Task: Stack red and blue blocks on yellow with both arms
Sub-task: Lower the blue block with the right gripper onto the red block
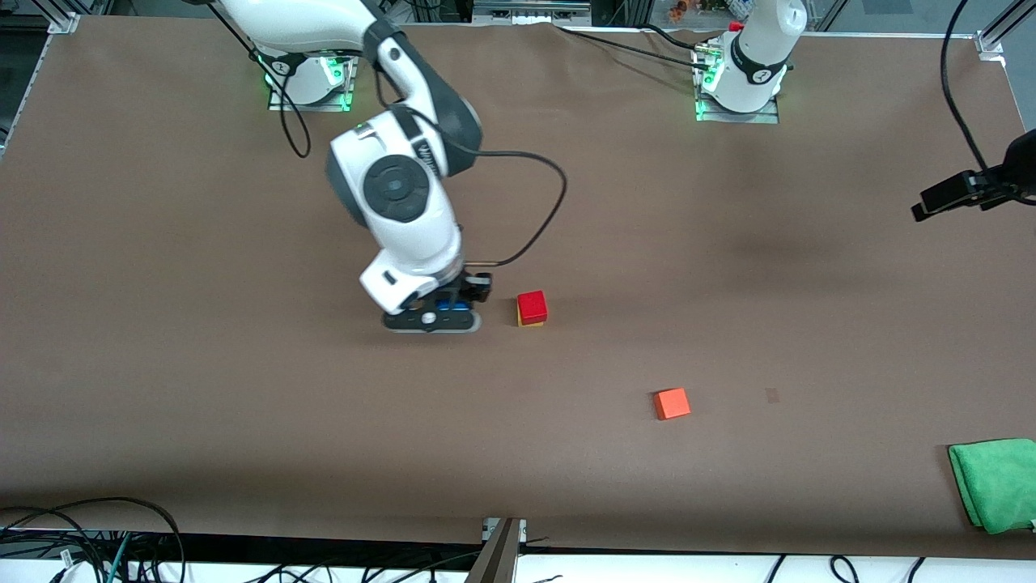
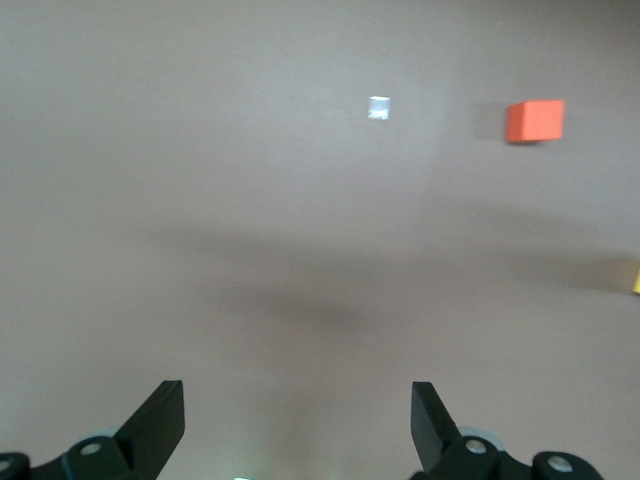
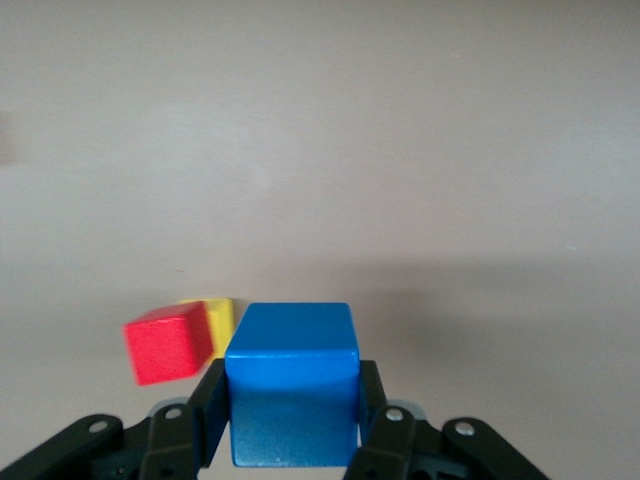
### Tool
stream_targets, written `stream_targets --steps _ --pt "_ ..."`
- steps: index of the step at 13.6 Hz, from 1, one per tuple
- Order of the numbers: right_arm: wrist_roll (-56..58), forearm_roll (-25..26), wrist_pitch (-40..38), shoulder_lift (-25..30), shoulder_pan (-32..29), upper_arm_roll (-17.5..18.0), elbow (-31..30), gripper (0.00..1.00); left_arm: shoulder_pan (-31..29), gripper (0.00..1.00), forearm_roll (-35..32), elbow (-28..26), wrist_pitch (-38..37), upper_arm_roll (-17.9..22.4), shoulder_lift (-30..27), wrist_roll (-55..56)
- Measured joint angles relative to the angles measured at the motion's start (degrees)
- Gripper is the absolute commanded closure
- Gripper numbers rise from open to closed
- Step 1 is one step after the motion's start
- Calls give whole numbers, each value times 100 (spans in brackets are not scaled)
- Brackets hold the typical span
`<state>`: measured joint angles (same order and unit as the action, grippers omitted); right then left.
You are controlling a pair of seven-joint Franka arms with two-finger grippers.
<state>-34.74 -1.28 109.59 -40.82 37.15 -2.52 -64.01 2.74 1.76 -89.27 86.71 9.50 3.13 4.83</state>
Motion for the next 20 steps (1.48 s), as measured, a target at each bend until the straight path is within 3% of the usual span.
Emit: stream_targets --steps 4,13,20 --pt "-30 0 528 -324 169 10 204 65 24 0 -76 -261 377 -56 57 -23" --pt "-30 3 577 -769 506 90 478 66 29 0 -78 -344 560 -60 191 -24" --pt "-30 3 675 -802 551 86 836 66 29 0 -78 -337 566 -64 190 -24"
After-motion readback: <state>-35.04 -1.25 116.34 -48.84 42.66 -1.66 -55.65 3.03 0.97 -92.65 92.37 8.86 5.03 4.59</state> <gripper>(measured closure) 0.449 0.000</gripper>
